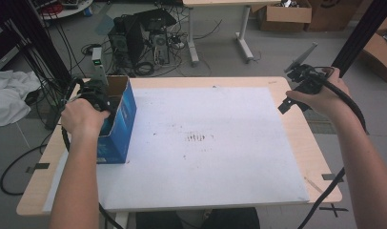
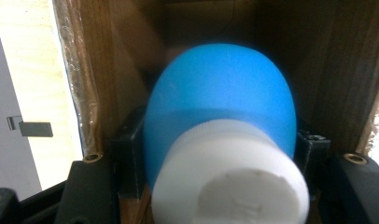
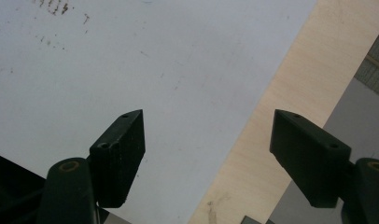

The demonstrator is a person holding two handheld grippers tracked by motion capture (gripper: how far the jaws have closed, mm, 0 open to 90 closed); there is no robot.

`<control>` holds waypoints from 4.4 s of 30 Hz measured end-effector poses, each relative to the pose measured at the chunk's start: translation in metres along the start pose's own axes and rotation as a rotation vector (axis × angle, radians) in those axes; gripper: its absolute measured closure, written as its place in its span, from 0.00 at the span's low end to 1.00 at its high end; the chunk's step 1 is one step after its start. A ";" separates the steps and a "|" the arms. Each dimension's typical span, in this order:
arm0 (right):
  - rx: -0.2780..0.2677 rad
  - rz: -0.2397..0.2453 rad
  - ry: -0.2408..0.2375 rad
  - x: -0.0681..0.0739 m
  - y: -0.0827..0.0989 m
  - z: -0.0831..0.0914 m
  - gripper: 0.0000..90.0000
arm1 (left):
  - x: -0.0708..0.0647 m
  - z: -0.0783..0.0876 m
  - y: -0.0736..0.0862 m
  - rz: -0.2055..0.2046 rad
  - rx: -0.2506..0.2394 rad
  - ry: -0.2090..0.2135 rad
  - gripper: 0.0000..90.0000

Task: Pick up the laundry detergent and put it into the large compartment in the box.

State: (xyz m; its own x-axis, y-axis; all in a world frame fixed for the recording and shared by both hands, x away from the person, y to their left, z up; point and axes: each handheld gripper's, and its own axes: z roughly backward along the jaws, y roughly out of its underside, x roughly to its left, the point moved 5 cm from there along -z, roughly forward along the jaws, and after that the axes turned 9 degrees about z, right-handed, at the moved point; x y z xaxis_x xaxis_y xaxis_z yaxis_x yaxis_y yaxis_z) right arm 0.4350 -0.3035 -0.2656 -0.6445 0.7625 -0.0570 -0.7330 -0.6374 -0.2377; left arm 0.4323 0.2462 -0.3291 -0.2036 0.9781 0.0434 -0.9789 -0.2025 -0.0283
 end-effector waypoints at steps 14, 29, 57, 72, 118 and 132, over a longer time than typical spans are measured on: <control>-0.001 0.003 -0.001 0.000 0.000 0.000 0.30 | -0.002 0.000 0.000 -0.009 0.010 0.008 0.38; -0.008 0.005 -0.002 0.001 0.000 0.001 0.30 | -0.001 0.018 0.005 -0.017 -0.008 0.006 0.24; -0.022 0.008 -0.002 0.004 0.001 0.007 0.30 | -0.095 0.095 0.051 -0.335 -0.119 0.018 0.13; -0.021 -0.007 -0.008 0.003 0.008 0.006 0.30 | -0.170 0.099 0.112 -0.529 -0.160 0.020 0.04; -0.016 0.028 0.014 0.017 -0.003 0.017 0.30 | -0.200 0.066 0.144 -0.659 -0.116 0.057 0.00; -0.015 0.024 0.013 0.015 0.000 0.015 0.30 | -0.199 0.064 0.142 -0.658 -0.111 0.053 0.00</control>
